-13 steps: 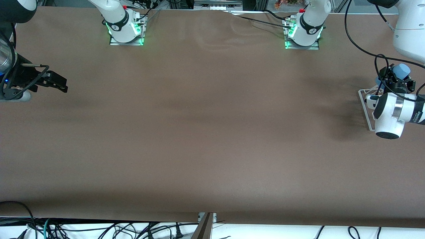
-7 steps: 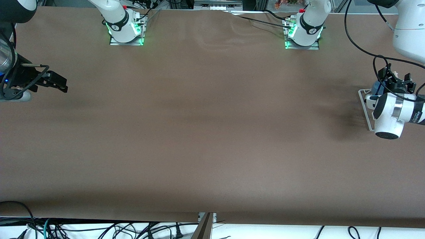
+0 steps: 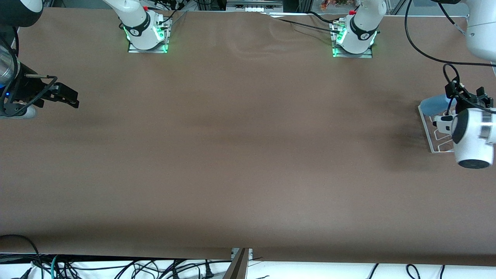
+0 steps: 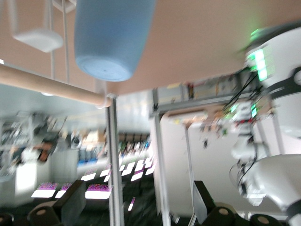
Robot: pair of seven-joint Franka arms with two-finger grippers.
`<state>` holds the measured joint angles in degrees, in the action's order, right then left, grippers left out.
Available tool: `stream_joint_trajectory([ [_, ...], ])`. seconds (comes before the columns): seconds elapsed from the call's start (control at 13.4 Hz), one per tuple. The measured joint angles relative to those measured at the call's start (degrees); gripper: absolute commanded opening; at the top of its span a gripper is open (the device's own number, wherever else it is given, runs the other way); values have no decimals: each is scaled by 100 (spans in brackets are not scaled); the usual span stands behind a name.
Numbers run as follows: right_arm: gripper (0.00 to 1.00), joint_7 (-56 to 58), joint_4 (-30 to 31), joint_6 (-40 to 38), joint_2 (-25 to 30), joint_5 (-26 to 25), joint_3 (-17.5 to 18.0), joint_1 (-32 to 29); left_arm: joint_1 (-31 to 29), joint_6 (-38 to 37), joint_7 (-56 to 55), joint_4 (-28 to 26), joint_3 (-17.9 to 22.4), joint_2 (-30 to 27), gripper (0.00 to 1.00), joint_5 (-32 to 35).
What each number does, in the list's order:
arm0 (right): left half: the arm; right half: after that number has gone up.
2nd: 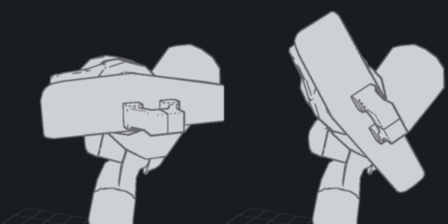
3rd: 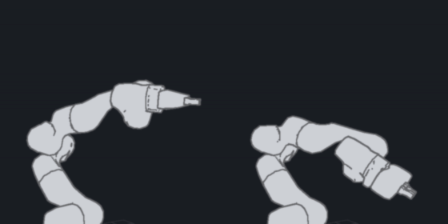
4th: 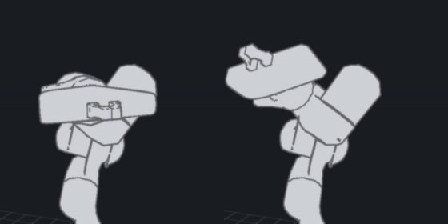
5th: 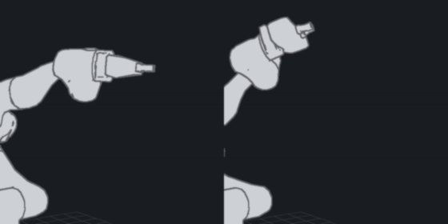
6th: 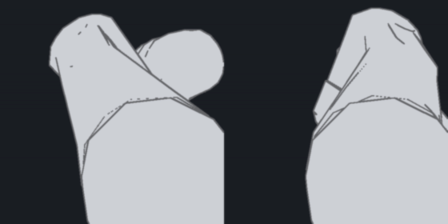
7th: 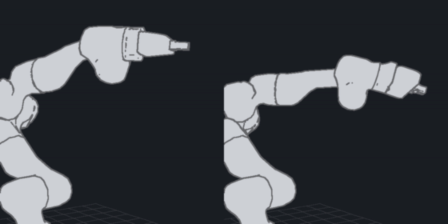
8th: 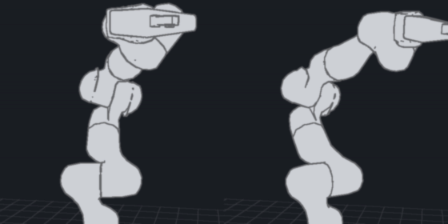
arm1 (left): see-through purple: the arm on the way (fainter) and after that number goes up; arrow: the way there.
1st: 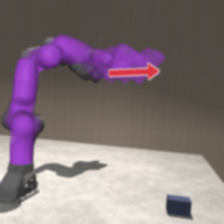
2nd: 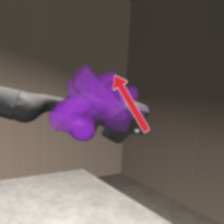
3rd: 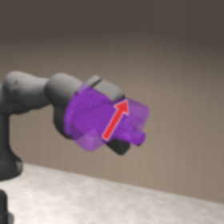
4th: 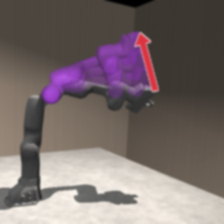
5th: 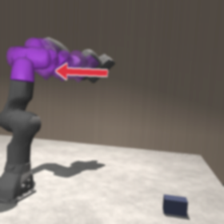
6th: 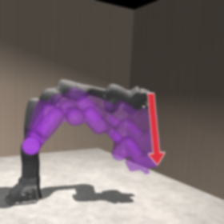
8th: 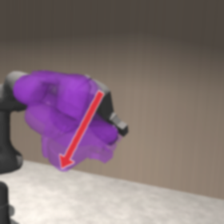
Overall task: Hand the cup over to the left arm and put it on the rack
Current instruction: 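Open the left gripper and release the cup in the rack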
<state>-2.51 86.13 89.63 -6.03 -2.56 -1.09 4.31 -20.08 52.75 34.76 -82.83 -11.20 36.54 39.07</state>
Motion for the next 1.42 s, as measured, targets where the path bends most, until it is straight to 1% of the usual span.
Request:
stream_joint_trajectory([
  [0.07, 100, 1, 0, 0, 0, 0, 0, 0, 49, -16, 0, 314, -69, -38, 100, -237],
  [0.22, 100, 5, 0, 0, 0, 0, 1, 0, 271, -18, 2, 924, -266, -96, 100, -433],
  [0.37, 100, 6, 0, 1, 0, 0, 2, 0, 572, -21, -32, 1532, -555, -190, 100, -617],
  [0.52, 100, 6, -1, 1, 0, 0, 2, 0, 733, -12, -224, 1990, -898, -341, 100, -820],
  [0.67, 100, 6, -1, 1, -1, 0, 2, 0, 747, 26, -725, 2207, -1267, -502, 100, -862],
  [0.82, 100, 6, -2, 1, -1, 0, 3, 0, 803, 235, -1413, 2242, -1482, -720, 100, -1083],
  [0.97, 100, 7, -3, 1, -2, 0, 3, 0, 913, 602, -2018, 2055, -1469, -1058, 100, -1564],
  [1.05, 100, 7, -3, 1, -3, 0, 2, 0, 949, 902, -2296, 1812, -1346, -1316, 100, -1877],
  [1.12, 100, 7, -4, 1, -3, 0, 3, 0, 975, 1287, -2485, 1485, -1131, -1610, 100, -2230],
  [1.27, 100, 7, -4, 2, -4, 0, 3, 0, 979, 2242, -2584, 563, -577, -2311, 100, -3014],
  [1.35, 100, 7, -4, 2, -4, 0, 3, 0, 986, 2684, -2582, 41, -341, -2669, 100, -3264],
  [1.42, 100, 7, -4, 2, -4, 0, 3, 0, 1008, 3068, -2581, -446, -169, -2996, 100, -3367],
])
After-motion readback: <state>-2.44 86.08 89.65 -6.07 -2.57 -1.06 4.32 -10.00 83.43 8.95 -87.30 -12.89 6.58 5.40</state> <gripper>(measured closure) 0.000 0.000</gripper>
